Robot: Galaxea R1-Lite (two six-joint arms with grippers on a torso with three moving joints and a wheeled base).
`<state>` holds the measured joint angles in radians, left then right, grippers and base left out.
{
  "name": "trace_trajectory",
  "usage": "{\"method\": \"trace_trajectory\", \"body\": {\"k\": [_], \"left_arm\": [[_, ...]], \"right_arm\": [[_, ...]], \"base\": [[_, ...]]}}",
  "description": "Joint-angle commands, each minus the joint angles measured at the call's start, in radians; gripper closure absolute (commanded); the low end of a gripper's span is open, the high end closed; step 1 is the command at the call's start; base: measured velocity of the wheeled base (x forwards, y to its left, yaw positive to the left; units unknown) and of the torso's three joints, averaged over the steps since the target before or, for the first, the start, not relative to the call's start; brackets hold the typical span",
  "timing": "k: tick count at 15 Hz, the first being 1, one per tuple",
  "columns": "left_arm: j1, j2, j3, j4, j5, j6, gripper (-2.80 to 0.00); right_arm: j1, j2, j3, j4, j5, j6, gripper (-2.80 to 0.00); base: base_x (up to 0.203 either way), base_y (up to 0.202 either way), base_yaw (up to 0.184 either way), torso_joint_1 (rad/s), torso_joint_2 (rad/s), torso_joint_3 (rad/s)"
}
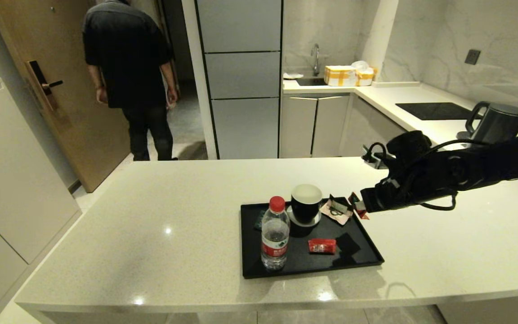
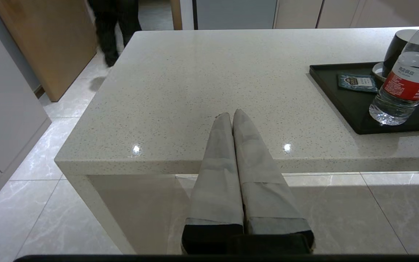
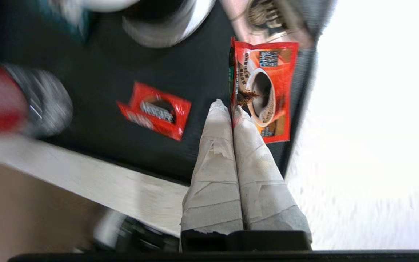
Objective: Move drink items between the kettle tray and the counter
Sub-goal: Place it on the right
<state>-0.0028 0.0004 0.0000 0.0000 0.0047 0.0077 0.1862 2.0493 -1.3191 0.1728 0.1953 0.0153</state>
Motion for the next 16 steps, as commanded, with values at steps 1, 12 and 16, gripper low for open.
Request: {"method": "trace_trajectory", "body": {"k": [1,12,16], "left_arm": [[0.0,0.0,0.0,0.0,0.0,0.0,0.0],[0.0,0.0,0.0,0.0,0.0,0.0,0.0],[0.0,0.0,0.0,0.0,0.0,0.0,0.0]], "right_arm": [[-0.036,-0.069,0.01,0.038,-0.035,0.068,0.0],[-0.252,0.034,0.114,0.042,-0.22,0.236,0.0],[-0.266,0.119,0.096,0.016,-0.227,0.232,0.0]], "base": [[0.0,0.0,0.0,0.0,0.0,0.0],[0.0,0.0,0.0,0.0,0.0,0.0],[0.0,0.0,0.0,0.0,0.0,0.0]]}}
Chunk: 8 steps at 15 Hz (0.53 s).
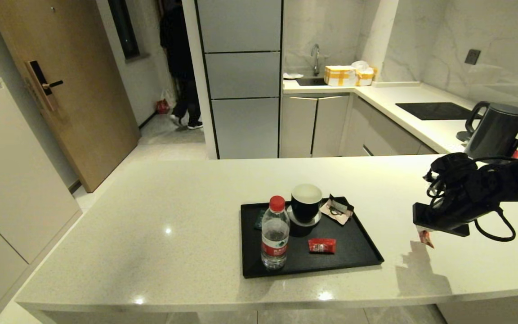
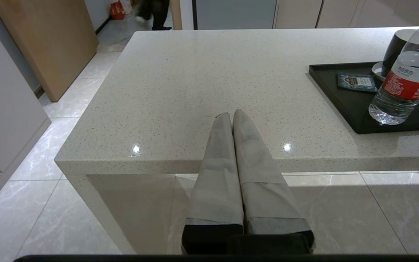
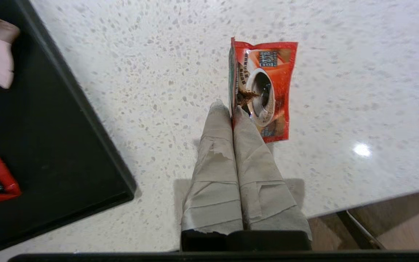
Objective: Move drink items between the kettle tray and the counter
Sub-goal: Place it on the right
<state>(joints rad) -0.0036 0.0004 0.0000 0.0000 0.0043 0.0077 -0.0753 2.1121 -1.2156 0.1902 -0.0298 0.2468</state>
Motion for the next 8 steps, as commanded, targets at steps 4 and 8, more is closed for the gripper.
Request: {"method": "trace_trajectory", "body": {"k": [4,8], "left_arm": [[0.001,0.0,0.0,0.0,0.001,0.0,0.0],[0.001,0.0,0.0,0.0,0.0,0.0,0.0]], "right_arm": [[-0.004,0.136,-0.065,-0.003,-0.002,0.0,0.0],[-0.004,0.184,-0.12,-0.003,-0.004,-0.006,-2.8]], "base": [[0.0,0.0,0.0,0.0,0.0,0.0],[0.0,0.0,0.0,0.0,0.0,0.0]]}}
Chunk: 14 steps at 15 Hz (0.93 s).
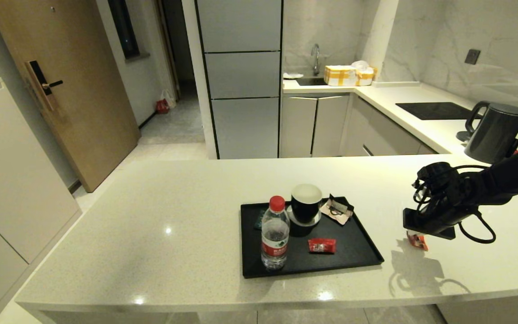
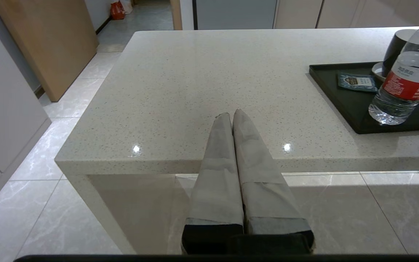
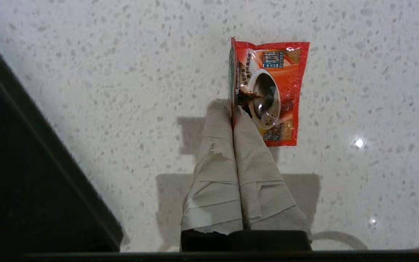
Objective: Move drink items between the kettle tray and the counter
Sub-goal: Place it on the right, then pick up the tea bag
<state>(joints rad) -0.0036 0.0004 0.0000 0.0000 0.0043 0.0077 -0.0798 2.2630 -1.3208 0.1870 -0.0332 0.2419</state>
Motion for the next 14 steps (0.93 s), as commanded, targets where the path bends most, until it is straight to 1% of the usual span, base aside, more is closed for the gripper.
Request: {"method": "trace_trajectory", "body": {"k": [1,2,6,9,14], "left_arm": [[0.001,0.0,0.0,0.0,0.0,0.0,0.0],[0.001,0.0,0.0,0.0,0.0,0.0,0.0],[0.001,0.0,0.0,0.0,0.0,0.0,0.0],[0.001,0.0,0.0,0.0,0.0,0.0,0.0],[0.001,0.0,0.0,0.0,0.0,0.0,0.0]], "right_arm": [[0.002,0.04,-0.025,0.0,-0.002,0.004,-2.8],[0.002,0.045,-0.045,0.007,-0.002,0.007,-2.8],[0.002,0.019,-0.032,0.014,-0.001,0.006,-2.8],[0.002,-0.061,-0.019,0.058,0.007,0.005,-2.8],[0.011,-0.264,0.073,0.089,0.014,-0.003,-2.8]], "base": [[0.0,0.0,0.0,0.0,0.0,0.0],[0.0,0.0,0.0,0.0,0.0,0.0],[0.0,0.0,0.0,0.0,0.0,0.0],[0.0,0.0,0.0,0.0,0.0,0.0],[0.0,0.0,0.0,0.0,0.0,0.0]]}}
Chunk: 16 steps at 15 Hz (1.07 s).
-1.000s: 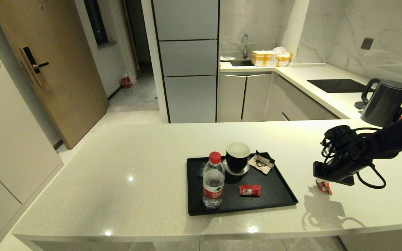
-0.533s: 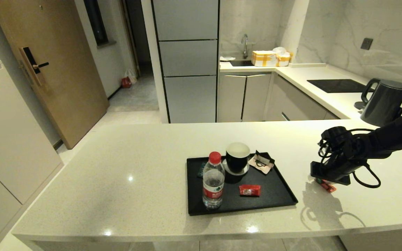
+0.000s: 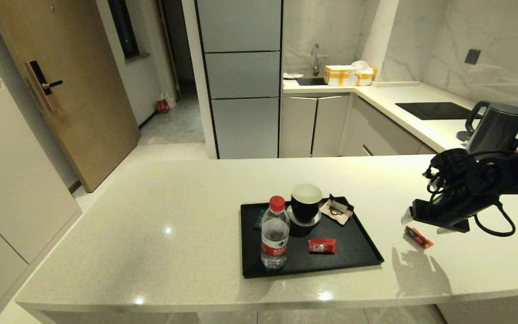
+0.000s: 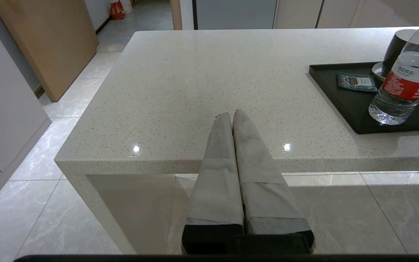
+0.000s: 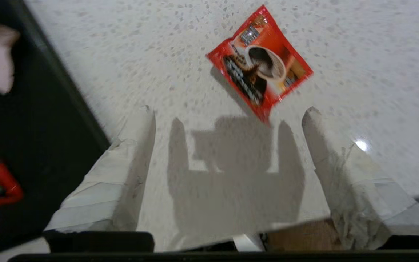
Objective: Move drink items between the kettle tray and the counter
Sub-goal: Pick up the tea bag
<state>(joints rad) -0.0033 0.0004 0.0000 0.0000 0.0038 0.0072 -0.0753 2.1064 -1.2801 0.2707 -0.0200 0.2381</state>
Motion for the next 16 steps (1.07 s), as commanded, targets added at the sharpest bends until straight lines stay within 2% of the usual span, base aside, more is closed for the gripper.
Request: {"method": "trace_trajectory", "body": {"k": [1,3,6,7,10,16], "left_arm": [[0.0,0.0,0.0,0.0,0.001,0.0,0.0],[0.0,0.0,0.0,0.0,0.001,0.0,0.0],[0.0,0.0,0.0,0.0,0.001,0.0,0.0],[0.0,0.0,0.0,0.0,0.001,0.0,0.0],[0.0,0.0,0.0,0.0,0.001,0.0,0.0],[0.0,0.0,0.0,0.0,0.001,0.0,0.0]], "right_arm": [[0.021,-0.151,0.06,0.011,0.002,-0.001,-2.8],[0.077,-0.23,0.123,0.013,0.012,-0.003,-2.8],[0.23,-0.315,0.189,0.01,0.019,0.006,-2.8],[0.275,-0.329,0.203,0.009,0.018,0.009,0.0],[0.343,-0.328,0.221,0.004,0.017,0.025,0.0],[0.406,-0.256,0.213,-0.045,0.022,0.013,0.0]], "base": [[0.0,0.0,0.0,0.0,0.0,0.0],[0.0,0.0,0.0,0.0,0.0,0.0],[0.0,0.0,0.0,0.0,0.0,0.0],[0.0,0.0,0.0,0.0,0.0,0.0],[0.0,0.0,0.0,0.0,0.0,0.0],[0.0,0.0,0.0,0.0,0.0,0.0]]}}
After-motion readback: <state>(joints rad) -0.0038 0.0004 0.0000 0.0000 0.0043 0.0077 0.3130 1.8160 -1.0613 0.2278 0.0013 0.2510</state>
